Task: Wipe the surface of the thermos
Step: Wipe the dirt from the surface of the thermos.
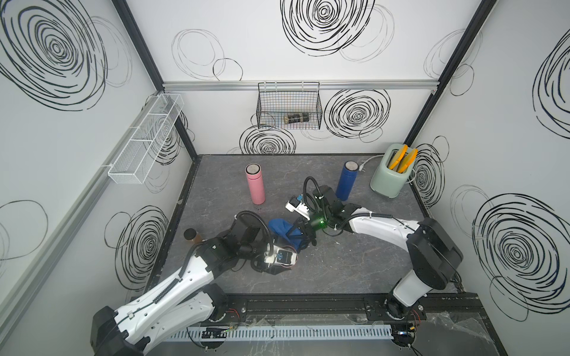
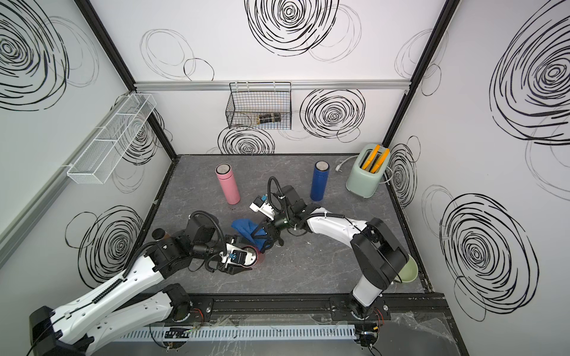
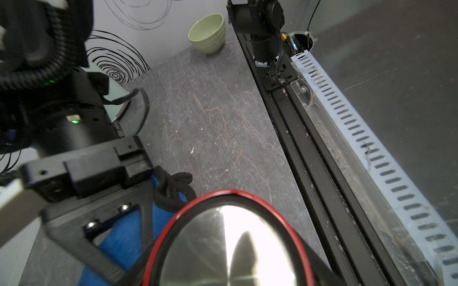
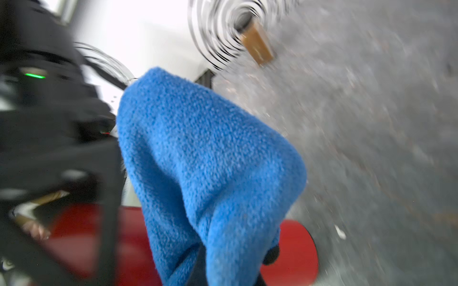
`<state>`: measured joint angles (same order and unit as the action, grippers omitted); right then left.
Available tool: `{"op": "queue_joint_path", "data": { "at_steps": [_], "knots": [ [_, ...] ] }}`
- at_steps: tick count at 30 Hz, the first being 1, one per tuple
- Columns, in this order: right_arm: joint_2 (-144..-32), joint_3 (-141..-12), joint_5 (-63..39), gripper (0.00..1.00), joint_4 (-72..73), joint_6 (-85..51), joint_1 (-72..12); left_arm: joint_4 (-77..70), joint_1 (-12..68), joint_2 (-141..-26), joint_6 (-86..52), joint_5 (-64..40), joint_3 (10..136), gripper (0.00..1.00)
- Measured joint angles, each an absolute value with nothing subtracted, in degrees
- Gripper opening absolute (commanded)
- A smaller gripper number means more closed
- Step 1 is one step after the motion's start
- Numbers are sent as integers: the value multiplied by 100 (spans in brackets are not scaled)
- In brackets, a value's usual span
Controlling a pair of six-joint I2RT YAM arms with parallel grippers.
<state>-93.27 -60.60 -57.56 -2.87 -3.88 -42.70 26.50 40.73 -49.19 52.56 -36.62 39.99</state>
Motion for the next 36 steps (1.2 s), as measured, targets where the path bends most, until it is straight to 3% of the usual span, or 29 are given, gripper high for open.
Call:
{"op": "queue_joint_path", "data": {
  "at_steps": [10, 20, 27, 36],
  "knots": [
    [-10134, -6108, -5771, 1, -169, -255, -4403, 2307, 4023, -4923, 4709, -3754, 3887, 0],
    [-11004, -5505, -4272, 0, 224, -589, -4399, 1896, 4023, -4886, 3509, -3730, 3739, 0],
    [-10763, -5481, -3548, 2, 167, -694, -4440, 1651, 4012, -4862, 3133, -3483, 3686, 0],
    [-9443, -5575, -2464, 2, -810, -779, -4141, 1365, 4005, -4853, 2928, -3260, 3675, 0]
  ]
}}
